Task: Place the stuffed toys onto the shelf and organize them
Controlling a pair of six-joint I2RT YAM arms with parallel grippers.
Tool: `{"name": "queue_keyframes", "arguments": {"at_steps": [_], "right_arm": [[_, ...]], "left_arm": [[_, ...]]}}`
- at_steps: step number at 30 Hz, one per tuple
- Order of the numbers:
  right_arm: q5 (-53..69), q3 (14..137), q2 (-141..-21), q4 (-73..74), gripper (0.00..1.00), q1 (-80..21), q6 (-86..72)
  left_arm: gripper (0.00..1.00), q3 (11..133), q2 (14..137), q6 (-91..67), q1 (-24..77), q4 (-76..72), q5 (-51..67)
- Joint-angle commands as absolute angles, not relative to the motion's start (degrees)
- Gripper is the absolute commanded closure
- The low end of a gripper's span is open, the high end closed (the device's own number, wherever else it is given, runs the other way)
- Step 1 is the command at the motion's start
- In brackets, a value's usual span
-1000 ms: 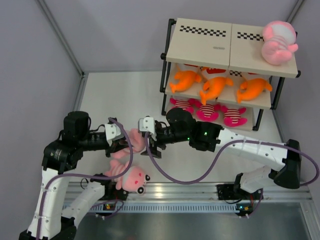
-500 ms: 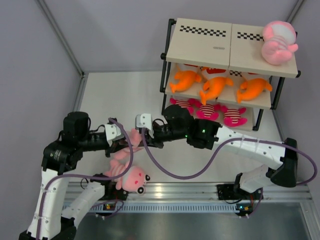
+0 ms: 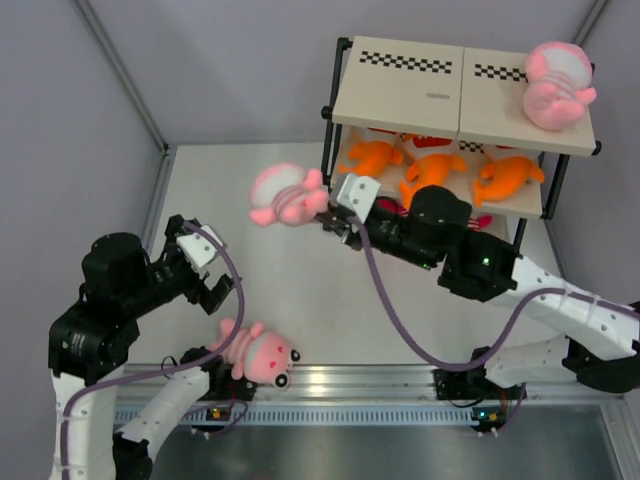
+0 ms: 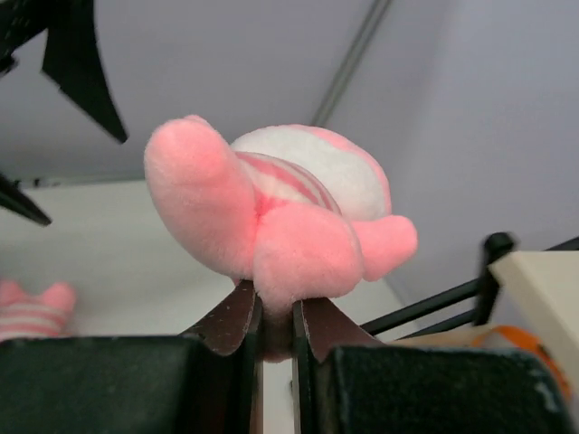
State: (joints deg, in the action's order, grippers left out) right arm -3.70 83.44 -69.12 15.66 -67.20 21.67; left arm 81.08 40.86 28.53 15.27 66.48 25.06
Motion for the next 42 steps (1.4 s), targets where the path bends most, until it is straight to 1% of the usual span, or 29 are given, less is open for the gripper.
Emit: {"name": "queue_keyframes", "arguments": {"at_steps": [1,4,6,7,10,11,14,18,22,25,37,38,39,40,41,42], "right_arm": [[-10.46,89.28,-65.4,6.26,1.0,-66.62,29.78],[-10.9,93.23,-65.82,4.05,1.0,-64.52,34.08],[-11.25,95.0,-66.79,3.17,1.0,-60.14,36.2],[-11.42,97.01,-68.28,3.43,1.0,-55.24,35.78],[-11.08,99.22,-70.83,5.89,1.0,-46.0,32.52],[-11.25,98.71,-71.01,6.06,1.0,-41.36,33.04],[-11.43,97.3,-71.46,7.64,1.0,-35.71,33.67],[-8.62,94.05,-70.58,9.14,1.0,-28.49,29.37],[-8.7,90.54,-68.83,10.46,1.0,-24.36,28.56],[-8.88,88.51,-67.33,10.72,1.0,-23.03,28.13],[-4.14,87.45,-66.8,15.73,1.0,-16.7,27.33],[-3.7,87.63,-66.97,16.43,0.98,-16.7,27.25],[-3.52,87.97,-66.97,17.31,0.94,-16.61,27.25],[-3.6,87.98,-66.8,17.49,0.86,-16.61,27.07],[-3.6,87.89,-66.54,17.49,0.62,-16.61,26.81],[-3.52,87.63,-65.84,17.32,0.49,-16.61,26.63]], "left_arm": [[0.01,82.97,39.82,26.45,15.29,65.74,15.91],[0.01,82.36,39.55,26.46,14.94,65.74,16.78],[0.01,81.57,39.38,26.54,14.77,65.74,17.66],[0.01,81.3,39.29,26.54,14.68,65.74,18.1],[0.02,80.33,38.85,26.63,14.5,65.74,18.11],[0.01,80.07,38.67,26.72,14.41,65.74,18.11],[0.01,78.84,38.32,27.07,14.41,65.74,17.84],[0.01,78.4,38.41,27.16,14.41,65.74,18.37],[0.01,78.49,38.41,27.25,14.41,65.83,18.46],[0.02,78.31,38.41,27.25,14.41,65.83,18.54],[0.02,78.4,38.32,27.16,14.33,65.83,18.63],[0.01,78.31,38.23,27.25,14.33,65.83,18.72],[0.01,78.31,38.23,27.25,14.33,65.92,18.63],[0.01,78.31,38.15,27.33,14.33,65.83,18.63],[0.02,78.31,38.23,27.25,14.33,65.92,18.63],[0.01,78.22,38.15,27.33,14.33,65.83,18.46]]}}
